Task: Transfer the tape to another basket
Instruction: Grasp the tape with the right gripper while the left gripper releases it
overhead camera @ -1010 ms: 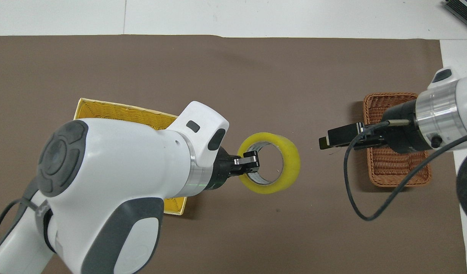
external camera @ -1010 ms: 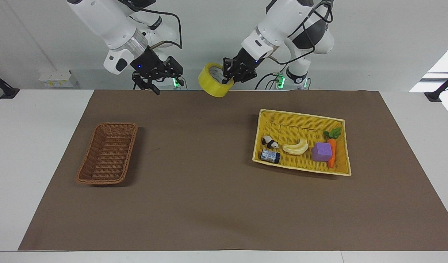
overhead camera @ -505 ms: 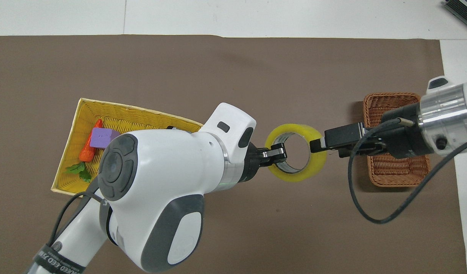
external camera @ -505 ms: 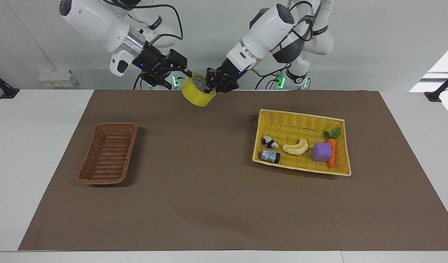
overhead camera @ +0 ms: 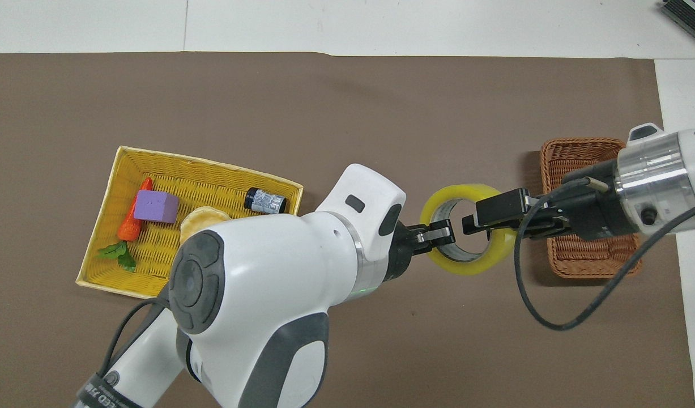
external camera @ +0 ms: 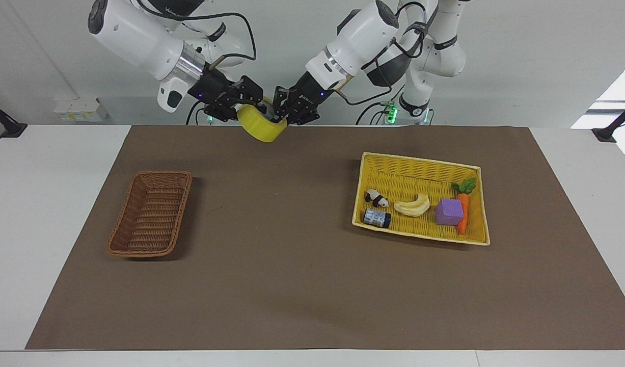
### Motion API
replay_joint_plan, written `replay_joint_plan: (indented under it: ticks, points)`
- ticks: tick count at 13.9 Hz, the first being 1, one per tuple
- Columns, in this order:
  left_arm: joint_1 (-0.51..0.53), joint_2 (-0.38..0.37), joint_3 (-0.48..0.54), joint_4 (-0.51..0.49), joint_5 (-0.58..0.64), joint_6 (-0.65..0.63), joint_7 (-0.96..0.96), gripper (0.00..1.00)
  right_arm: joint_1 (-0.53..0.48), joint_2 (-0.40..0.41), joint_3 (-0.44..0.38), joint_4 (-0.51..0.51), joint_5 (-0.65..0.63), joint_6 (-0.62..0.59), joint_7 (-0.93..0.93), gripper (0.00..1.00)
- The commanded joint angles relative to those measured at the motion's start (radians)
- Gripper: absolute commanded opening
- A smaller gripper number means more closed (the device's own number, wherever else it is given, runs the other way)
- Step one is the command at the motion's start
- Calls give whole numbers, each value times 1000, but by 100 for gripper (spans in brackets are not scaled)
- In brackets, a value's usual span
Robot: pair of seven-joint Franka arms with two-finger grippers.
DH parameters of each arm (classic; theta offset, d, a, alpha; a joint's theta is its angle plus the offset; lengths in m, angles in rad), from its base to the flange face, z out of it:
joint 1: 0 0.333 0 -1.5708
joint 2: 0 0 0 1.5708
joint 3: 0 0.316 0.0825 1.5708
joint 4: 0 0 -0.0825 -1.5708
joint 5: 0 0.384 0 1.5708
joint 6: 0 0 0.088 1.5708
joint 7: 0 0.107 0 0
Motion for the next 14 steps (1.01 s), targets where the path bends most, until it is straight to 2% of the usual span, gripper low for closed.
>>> replay_joint_plan:
  ticks: [1, 2, 3, 7, 9, 11, 14]
  points:
    - [-21, -10, 11, 6, -26, 30, -1, 3, -11, -2, 2, -9, 16, 12, 45, 0]
    - [-21, -10, 12, 8, -26, 41, -2, 78, -11, -2, 2, -4, 16, 12, 45, 0]
    - [-21, -14, 12, 6, -26, 40, -19, 100, -11, -2, 2, -4, 16, 13, 47, 0]
    - [39, -42, 23, 8, -14, -32, -42, 100, -11, -1, 2, -4, 10, 18, 47, 0]
    - [102, -59, 25, 12, -3, -130, -31, 100, -14, -1, 1, -4, 5, 21, 44, 0]
    - [166, -71, 25, 40, 90, -242, -19, 100, -32, 2, -2, -4, 2, 22, 40, 0]
    - [263, -76, 28, 51, 204, -318, -10, 100, -116, 4, -4, -7, -56, 27, 31, 0]
